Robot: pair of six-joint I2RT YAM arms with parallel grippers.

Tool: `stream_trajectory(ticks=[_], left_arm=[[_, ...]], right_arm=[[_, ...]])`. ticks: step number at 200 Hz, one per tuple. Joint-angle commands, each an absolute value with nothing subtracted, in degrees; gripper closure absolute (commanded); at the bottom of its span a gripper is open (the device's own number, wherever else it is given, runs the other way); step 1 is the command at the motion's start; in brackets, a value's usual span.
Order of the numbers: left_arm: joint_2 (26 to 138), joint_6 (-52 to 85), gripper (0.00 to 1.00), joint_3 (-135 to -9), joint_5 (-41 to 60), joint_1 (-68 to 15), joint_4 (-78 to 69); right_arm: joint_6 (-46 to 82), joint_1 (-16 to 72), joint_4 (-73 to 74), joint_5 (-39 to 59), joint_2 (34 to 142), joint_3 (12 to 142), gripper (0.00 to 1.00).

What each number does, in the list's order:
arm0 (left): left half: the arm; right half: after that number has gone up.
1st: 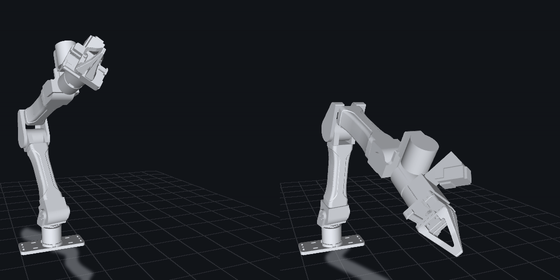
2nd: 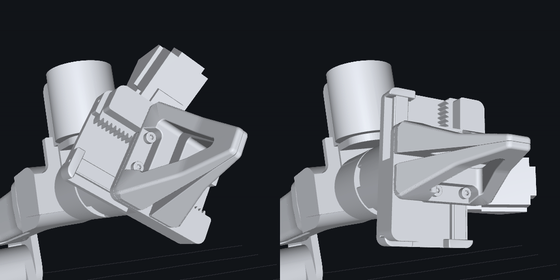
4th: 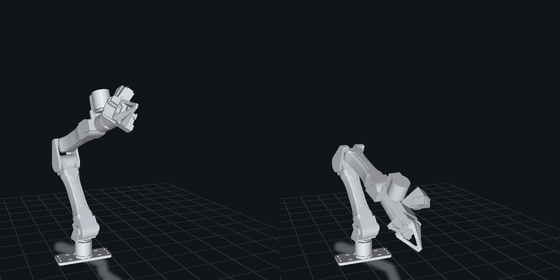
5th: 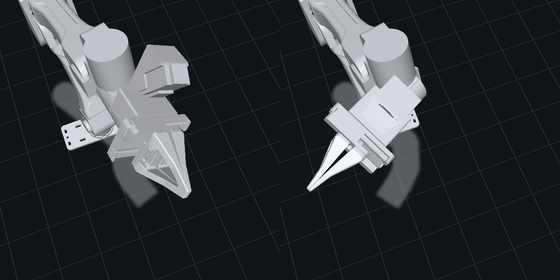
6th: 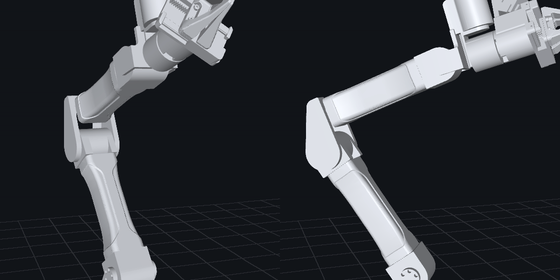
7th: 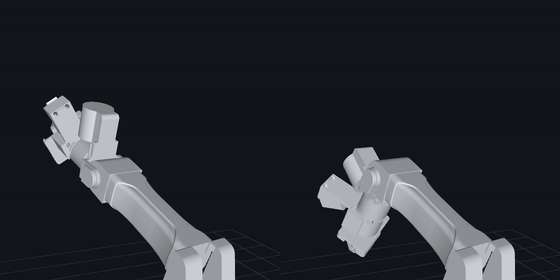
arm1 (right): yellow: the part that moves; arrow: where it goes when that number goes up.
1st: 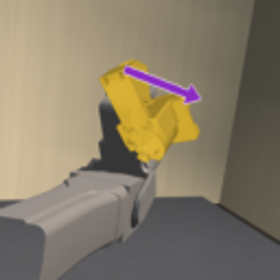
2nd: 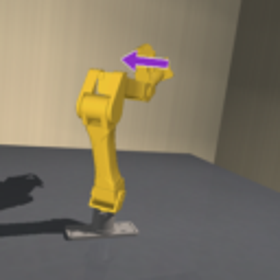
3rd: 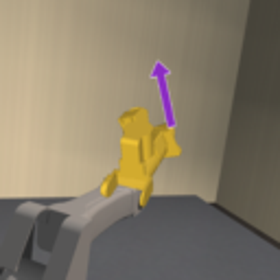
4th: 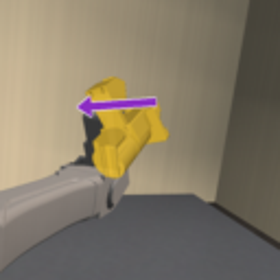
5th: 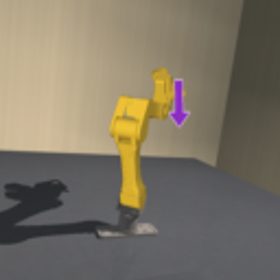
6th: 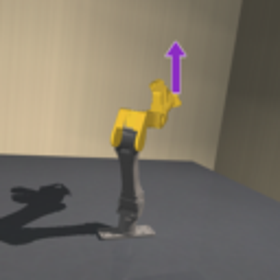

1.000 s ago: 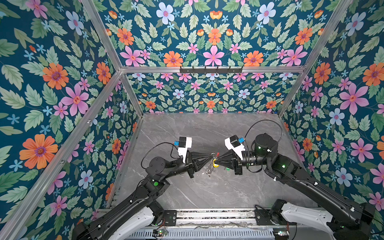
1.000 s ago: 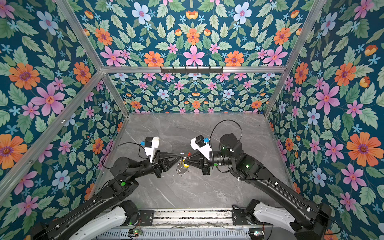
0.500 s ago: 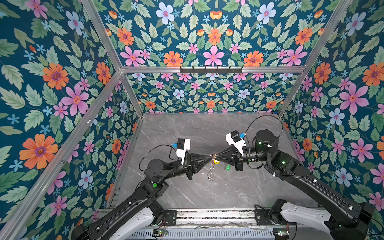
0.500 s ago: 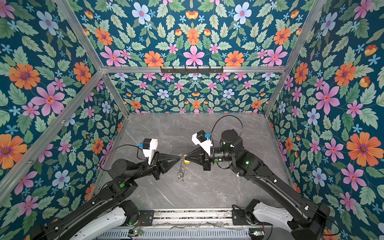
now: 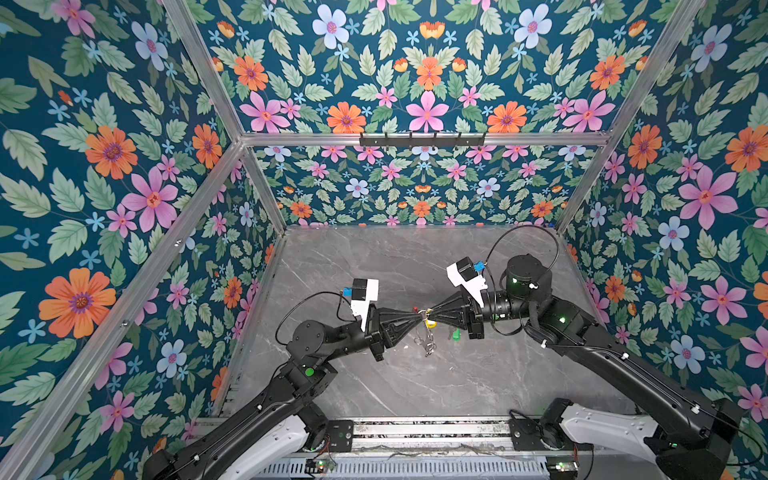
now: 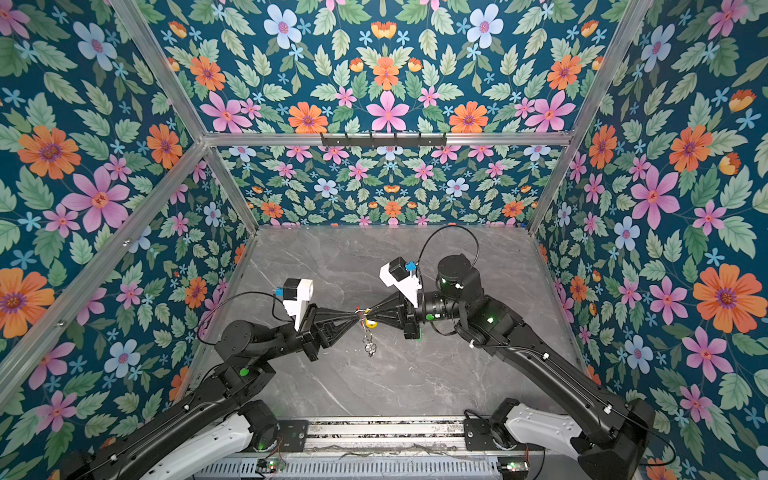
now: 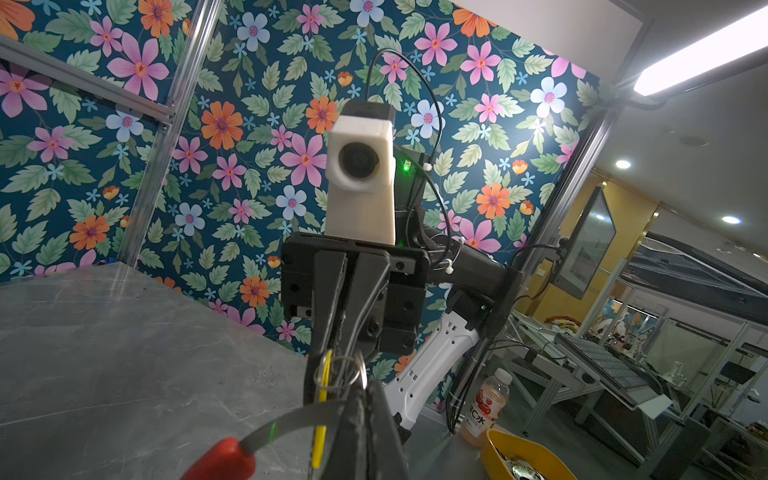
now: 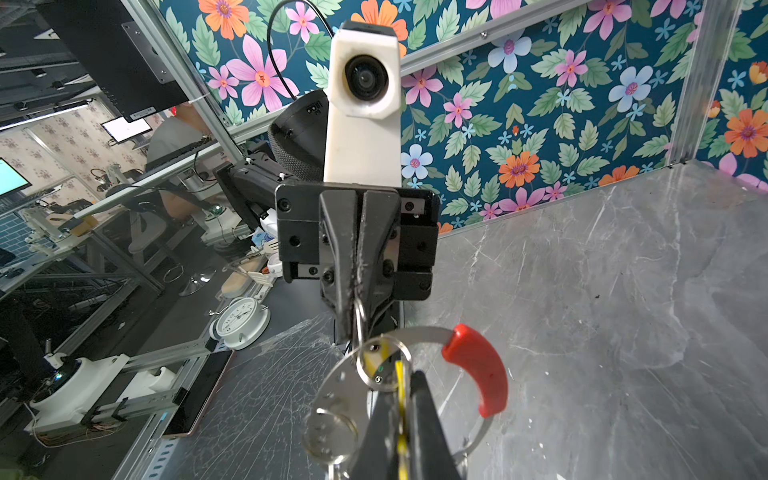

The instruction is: Remove the keys from the keyring

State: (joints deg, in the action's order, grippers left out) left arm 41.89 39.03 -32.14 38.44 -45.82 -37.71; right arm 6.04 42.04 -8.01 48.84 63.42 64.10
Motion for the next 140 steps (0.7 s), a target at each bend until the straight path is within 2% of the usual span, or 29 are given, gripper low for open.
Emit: stream_trajectory(ticks=[1,47,140], left_arm=[[41.0,39.8,1.0,-31.6,37.8,-45.9,-43.2],[39.5,41.2,1.0,-28.7,30.9,-45.9,-50.0],[40.7,44.0,1.0,-26.6,25.5,-45.9,-56.5]], right_arm=[[7.2,42.0,-8.2,47.3,63.7,63.6,1.0],[7.6,42.0,-6.7,49.3,63.6,62.4,1.0],[3.3,45.7,-10.6,45.5,64.3,62.7,1.0]])
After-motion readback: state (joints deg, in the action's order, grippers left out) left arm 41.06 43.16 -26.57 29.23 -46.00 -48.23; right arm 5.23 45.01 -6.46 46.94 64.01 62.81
